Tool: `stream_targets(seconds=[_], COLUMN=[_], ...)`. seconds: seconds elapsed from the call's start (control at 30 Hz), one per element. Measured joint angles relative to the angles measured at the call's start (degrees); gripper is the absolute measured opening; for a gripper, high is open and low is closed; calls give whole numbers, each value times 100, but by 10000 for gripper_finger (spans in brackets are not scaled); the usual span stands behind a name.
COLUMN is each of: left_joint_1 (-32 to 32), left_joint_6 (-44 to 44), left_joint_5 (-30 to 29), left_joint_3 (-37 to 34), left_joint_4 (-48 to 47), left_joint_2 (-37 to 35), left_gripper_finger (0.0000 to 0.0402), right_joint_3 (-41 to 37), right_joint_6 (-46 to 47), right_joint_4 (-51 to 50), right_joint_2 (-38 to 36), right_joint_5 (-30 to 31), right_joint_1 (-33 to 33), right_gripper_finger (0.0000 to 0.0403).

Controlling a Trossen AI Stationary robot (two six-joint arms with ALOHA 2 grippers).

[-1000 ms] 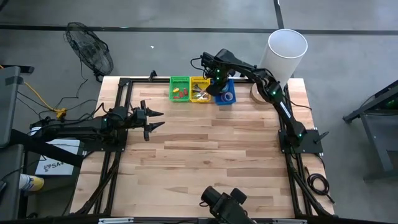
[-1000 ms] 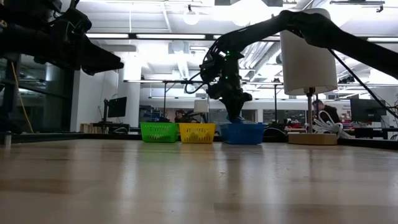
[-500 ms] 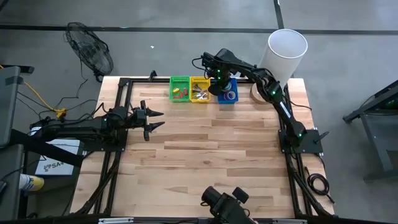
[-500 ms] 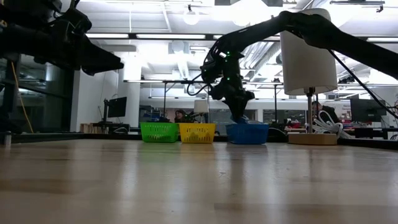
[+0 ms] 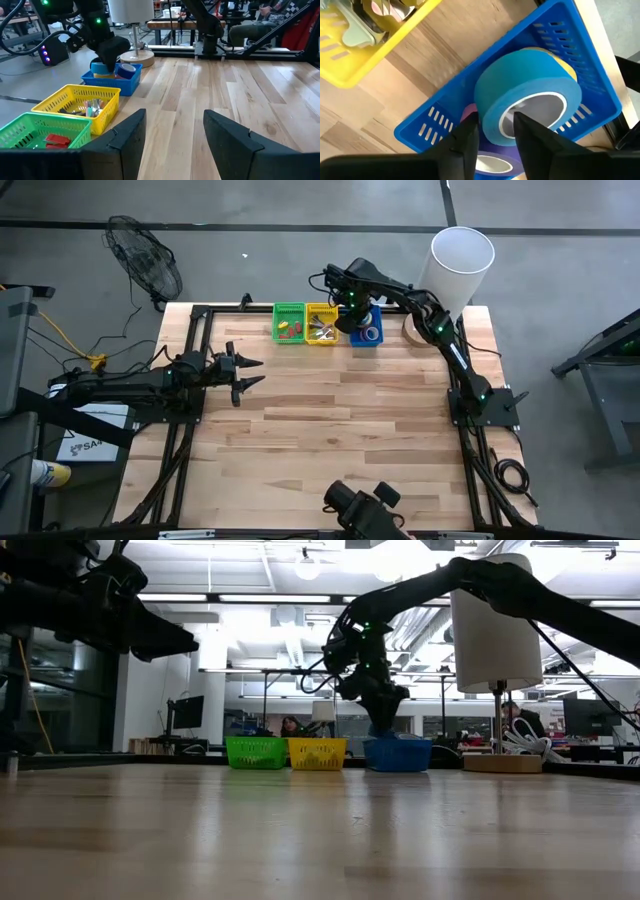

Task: Pick and place Stapler, Stapler remover, tape
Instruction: Put the light blue tape into the blue bin

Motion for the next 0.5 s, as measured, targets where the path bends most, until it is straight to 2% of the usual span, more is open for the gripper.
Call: stream_targets(seconds=[0.27, 0.5], left_joint_1=[0, 0], left_joint_6=[1, 1], left_joint_5=[-1, 0], left_joint_3=[0, 0], left_joint_4=[1, 2], left_joint_2=[0, 0], left_gripper_finger=[195, 195], right_joint_3=[0, 0], right_joint_6=[12, 20], right_joint_4=[-128, -133], right_joint_2=[-7, -11], right_joint_5=[-2, -7], right_joint_1=[0, 0], right_gripper_finger=[144, 154])
